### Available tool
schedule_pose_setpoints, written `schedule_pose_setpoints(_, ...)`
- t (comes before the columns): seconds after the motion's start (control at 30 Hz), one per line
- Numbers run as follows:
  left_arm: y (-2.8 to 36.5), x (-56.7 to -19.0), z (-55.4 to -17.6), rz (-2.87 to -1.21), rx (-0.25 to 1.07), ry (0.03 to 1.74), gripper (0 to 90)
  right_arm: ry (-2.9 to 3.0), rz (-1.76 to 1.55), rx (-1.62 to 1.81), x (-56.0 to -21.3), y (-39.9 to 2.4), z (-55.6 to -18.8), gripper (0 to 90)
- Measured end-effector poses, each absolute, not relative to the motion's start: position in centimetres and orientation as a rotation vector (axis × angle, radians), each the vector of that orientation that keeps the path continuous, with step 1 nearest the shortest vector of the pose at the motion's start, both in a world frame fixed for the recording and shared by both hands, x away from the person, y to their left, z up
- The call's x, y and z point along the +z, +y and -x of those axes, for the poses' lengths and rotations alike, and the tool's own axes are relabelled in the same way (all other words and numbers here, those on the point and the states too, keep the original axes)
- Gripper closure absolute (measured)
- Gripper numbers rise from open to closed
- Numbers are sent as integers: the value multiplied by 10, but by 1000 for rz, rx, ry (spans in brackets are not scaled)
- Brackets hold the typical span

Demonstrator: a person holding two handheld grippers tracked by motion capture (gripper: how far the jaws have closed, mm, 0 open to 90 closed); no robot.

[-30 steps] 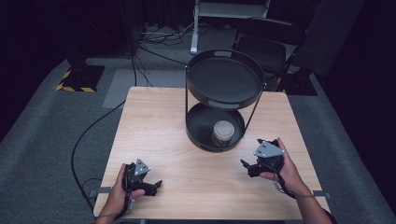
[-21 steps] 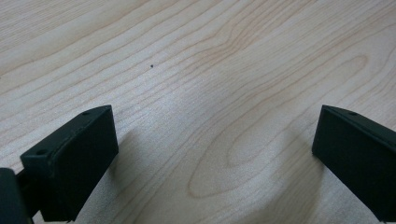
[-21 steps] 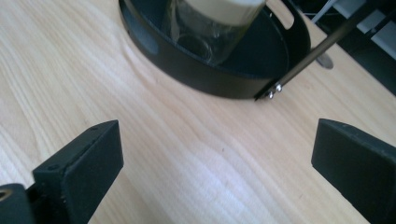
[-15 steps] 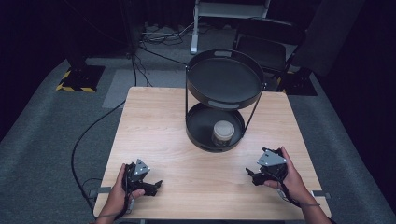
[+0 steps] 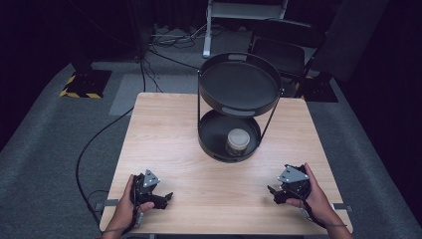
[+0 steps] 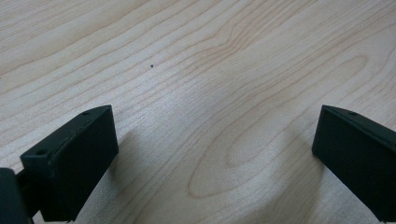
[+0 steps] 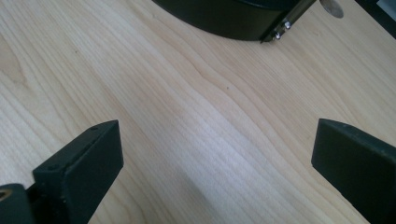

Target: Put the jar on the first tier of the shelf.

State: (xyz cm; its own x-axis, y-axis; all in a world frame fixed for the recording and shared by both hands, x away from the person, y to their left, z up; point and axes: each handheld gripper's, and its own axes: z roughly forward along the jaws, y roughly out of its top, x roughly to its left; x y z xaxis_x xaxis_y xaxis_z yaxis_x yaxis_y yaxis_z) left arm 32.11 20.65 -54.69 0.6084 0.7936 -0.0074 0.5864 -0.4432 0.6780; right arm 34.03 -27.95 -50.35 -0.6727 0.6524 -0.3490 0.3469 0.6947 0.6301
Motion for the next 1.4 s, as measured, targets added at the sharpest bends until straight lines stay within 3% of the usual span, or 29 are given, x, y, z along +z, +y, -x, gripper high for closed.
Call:
schedule_pose_setpoints(0.8, 207, -547, -321, -2185, 414, 1082, 0, 2334, -900, 615, -529, -324, -321, 20)
schedule_pose_setpoints(1.4, 206, -547, -322, -2187, 412, 1083, 0, 2275, -1062, 755, -537, -344, -309, 10)
